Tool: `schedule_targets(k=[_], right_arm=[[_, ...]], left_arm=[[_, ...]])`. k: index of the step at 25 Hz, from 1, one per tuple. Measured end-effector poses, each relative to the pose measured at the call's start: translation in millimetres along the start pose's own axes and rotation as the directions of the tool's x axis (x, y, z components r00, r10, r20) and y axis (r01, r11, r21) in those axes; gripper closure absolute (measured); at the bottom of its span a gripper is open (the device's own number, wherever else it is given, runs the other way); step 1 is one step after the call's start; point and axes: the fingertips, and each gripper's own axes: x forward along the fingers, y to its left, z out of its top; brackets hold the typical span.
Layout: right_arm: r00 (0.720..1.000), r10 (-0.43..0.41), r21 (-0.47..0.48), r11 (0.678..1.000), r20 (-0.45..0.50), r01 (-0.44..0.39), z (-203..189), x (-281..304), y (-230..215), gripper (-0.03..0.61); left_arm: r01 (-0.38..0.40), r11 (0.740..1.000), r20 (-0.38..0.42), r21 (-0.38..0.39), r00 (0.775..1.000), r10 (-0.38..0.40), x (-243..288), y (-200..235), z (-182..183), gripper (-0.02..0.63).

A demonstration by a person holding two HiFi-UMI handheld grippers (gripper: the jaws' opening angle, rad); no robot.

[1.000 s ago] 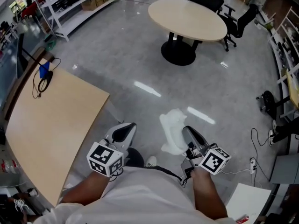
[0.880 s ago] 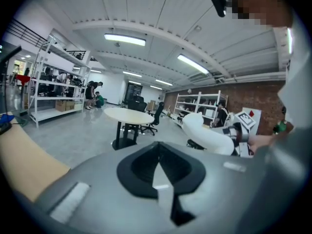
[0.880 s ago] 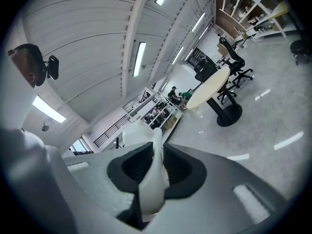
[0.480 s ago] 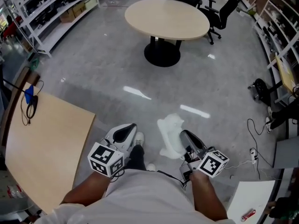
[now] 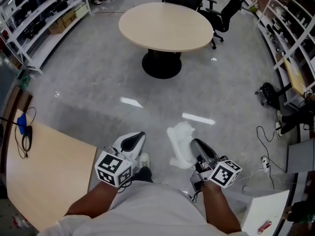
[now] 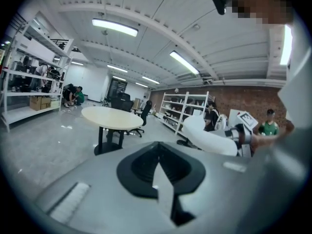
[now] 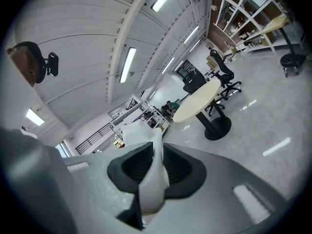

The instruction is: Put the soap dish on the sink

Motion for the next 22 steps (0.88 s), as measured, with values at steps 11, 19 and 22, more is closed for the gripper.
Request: schedule_targets(k=[11,19,22], right_arm=[[0.999,0.016,0.083,0.996,0.046,-0.020,35,86,-3,0.509],[0.998,-0.008,0.041,0.999,0.066,0.005,56,124,4,0.509],[0.997,-0.014,0.025,1.000,0.072,0.012,64,132,2,0.509]], left_arm=[[0.056,0.998,0.031,0.015,0.998,-0.057,44,71,46,0.606],[0.066,0.998,0.041,0.025,0.997,-0.067,53,111,62,0.606],[0.071,0.997,0.018,0.026,0.997,-0.071,62,116,59,0.606]])
